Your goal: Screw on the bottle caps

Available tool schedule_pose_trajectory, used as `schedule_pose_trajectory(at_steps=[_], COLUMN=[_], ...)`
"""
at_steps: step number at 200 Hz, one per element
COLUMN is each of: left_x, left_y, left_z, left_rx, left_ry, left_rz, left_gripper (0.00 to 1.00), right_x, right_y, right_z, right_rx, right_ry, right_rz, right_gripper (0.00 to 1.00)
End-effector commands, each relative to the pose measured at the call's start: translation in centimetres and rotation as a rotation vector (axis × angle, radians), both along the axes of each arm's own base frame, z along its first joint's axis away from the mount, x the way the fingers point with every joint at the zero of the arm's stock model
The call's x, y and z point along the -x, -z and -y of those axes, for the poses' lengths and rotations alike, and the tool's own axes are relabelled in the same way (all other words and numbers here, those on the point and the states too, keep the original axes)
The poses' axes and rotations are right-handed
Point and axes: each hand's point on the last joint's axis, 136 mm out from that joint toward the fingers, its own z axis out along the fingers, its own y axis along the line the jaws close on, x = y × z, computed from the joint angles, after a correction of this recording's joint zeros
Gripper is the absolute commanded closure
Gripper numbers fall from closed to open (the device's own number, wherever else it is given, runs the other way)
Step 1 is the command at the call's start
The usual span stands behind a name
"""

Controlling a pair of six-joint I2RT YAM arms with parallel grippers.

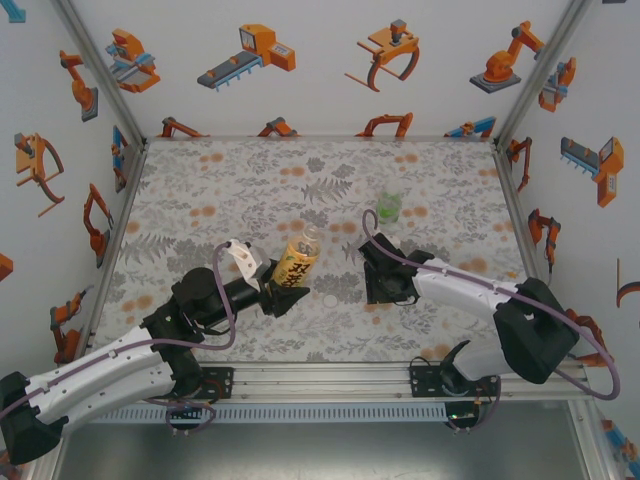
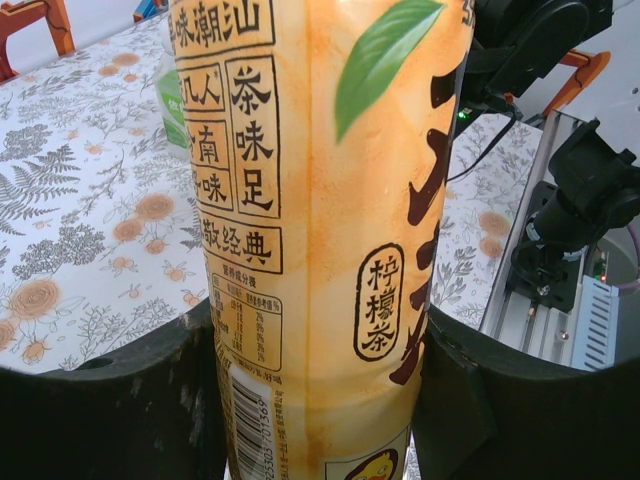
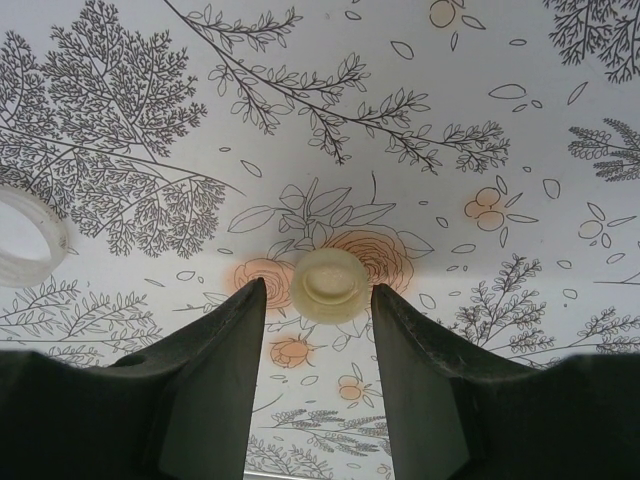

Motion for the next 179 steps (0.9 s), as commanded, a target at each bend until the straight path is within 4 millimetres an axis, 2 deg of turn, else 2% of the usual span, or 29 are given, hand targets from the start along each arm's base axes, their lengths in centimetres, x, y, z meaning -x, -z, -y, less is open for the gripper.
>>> schedule_pose_trajectory(at_steps=[1, 73, 179], left_x=[0.0, 0.0, 0.0], left_y=[-1.2, -1.3, -1.3], left_z=[-0.2, -0.3, -0.3], left_rx=[0.036, 0.041, 0.041], left_ry=[-0.001, -0.002, -0.003], left_rz=[0.008, 0.009, 0.007], left_gripper=[1.0, 1.0, 1.0], right_x=[-0.4, -0.7, -0.6], right_y=[-0.2, -2.3, -0.7], right_z=[-0.3, -0.6, -0.5], right_rx=[-0.003, -0.038, -0.008], right_ry=[-0.016, -0.017, -0.023], right_rz=[0.006, 0.046, 0.008], right_gripper=[0.54, 0.54, 0.54])
